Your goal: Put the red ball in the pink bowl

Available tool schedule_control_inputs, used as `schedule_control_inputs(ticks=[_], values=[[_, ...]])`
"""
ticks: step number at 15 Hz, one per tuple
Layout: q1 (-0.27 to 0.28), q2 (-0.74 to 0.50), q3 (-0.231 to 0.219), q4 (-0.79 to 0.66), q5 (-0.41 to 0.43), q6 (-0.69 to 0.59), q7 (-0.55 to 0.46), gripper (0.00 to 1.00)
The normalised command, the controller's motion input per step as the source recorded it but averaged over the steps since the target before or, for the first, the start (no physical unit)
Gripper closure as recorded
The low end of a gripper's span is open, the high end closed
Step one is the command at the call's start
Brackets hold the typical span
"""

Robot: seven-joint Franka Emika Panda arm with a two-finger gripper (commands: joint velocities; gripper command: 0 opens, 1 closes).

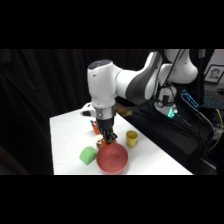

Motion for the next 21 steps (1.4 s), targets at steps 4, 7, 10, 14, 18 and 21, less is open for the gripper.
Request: schedule_control_inputs(ticks=[4,7,10,14,18,21], values=[[0.046,0.25,0.021,0.19,0.116,0.17,0.08,0.98],[0.066,0.23,0.011,0.17,0.086,0.14,0.09,0.98],[0.081,0.15,-0.013,0.15,0.035,0.10,0.09,0.58],[0.055,0.03,-0.033,0.13,0.030,0.00,0.08,0.25],[0.028,-0.09,-0.042,0.09,0.046,-0.16,0.08,0.00],[0.023,-0.26,-0.024,-0.04,0.052,-0.25,0.08,0.00]])
